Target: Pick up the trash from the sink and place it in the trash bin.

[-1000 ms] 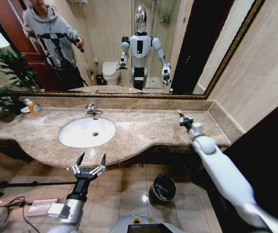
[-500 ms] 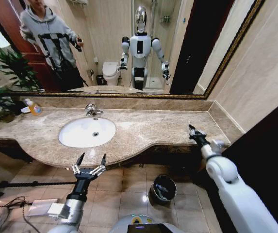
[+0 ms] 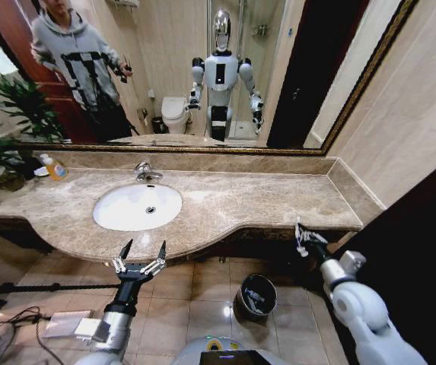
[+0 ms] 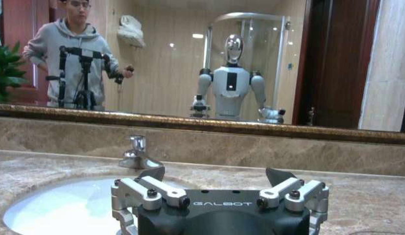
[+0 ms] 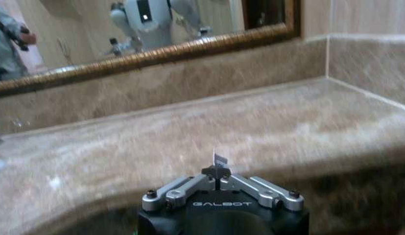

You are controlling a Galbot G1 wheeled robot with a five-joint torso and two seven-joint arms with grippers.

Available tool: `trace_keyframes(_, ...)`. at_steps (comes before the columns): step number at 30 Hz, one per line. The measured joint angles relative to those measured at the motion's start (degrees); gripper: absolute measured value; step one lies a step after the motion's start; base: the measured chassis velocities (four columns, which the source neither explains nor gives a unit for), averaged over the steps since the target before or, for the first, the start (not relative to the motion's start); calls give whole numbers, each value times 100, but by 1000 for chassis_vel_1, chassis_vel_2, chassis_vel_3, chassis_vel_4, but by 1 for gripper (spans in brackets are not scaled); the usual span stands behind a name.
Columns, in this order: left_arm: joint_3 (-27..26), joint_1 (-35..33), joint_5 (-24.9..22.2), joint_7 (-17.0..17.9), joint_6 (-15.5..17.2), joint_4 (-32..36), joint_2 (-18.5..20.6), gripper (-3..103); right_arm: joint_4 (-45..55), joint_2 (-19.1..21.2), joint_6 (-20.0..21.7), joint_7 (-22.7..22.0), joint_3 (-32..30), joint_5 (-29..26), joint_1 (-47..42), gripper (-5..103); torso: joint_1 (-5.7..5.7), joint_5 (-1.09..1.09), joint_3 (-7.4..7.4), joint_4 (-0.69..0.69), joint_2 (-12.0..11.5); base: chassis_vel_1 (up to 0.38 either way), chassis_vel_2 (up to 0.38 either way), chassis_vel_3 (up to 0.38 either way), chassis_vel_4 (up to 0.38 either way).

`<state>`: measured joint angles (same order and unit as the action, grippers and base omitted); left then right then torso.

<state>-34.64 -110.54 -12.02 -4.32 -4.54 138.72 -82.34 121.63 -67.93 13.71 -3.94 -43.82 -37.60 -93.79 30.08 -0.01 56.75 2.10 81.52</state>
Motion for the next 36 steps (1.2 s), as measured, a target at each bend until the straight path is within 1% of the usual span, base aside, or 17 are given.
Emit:
trace_keyframes(3,0,0,0,0,0,0,0,100,-151,-73,-106,65,22,73,-164,0,0,1,0,0,0,0,0,0,0)
trace_keyframes(5,0,0,0,0,0,0,0,100,-401,-119,-253,147,82,204,-258,0,0,1,0,1,0,0,0,0,0)
trace_keyframes(7,0,0,0,0,0,0,0,100,-503,-130,-295,173,115,245,-281,0,0,1,0,0,0,0,0,0,0)
trace_keyframes(10,0,0,0,0,0,0,0,100,-907,-153,-452,322,276,469,-313,0,0,1,0,0,0,0,0,0,0)
trace_keyframes(14,0,0,0,0,0,0,0,100,-1285,-197,-523,412,419,631,-226,0,0,1,0,0,0,0,0,0,0)
trace_keyframes(16,0,0,0,0,0,0,0,100,-1742,-250,-588,498,584,792,-57,0,0,1,0,1,-1,0,0,0,0)
trace_keyframes(17,0,0,0,0,0,0,0,100,-1742,-250,-588,498,584,792,-57,0,0,1,0,1,-1,0,0,0,0)
trace_keyframes(20,0,0,0,0,0,0,1,100,-2547,-285,-654,635,932,1077,330,0,0,1,0,0,-1,0,0,0,0)
trace_keyframes(21,0,0,0,0,0,0,1,100,-2547,-285,-654,635,932,1077,330,0,0,1,0,0,-1,0,0,0,0)
trace_keyframes(25,0,0,0,0,0,0,0,100,-3286,-321,-607,727,1304,1188,770,0,1,1,1,1,-1,0,0,0,0)
trace_keyframes(27,0,0,0,0,0,0,0,100,-3439,-330,-599,747,1382,1220,858,0,0,-1,1,0,-1,0,0,0,0)
trace_keyframes(28,0,0,0,0,0,0,0,100,-3814,-365,-580,774,1552,1312,1076,0,0,1,1,1,-1,0,0,0,0)
trace_keyframes(30,0,0,0,0,0,0,0,100,-3934,-378,-580,782,1596,1361,1145,0,0,1,1,1,-1,0,0,0,0)
trace_keyframes(31,0,0,0,0,0,0,0,100,-4286,-415,-604,799,1709,1526,1330,0,0,0,1,1,-1,0,0,0,0)
trace_keyframes(33,0,0,0,0,0,0,0,100,-4462,-438,-628,818,1765,1608,1417,0,0,0,1,1,-1,0,0,0,0)
trace_keyframes(36,0,0,0,0,0,0,0,100,-5260,-580,-679,881,2029,1759,1872,0,0,0,1,1,-1,0,0,0,0)
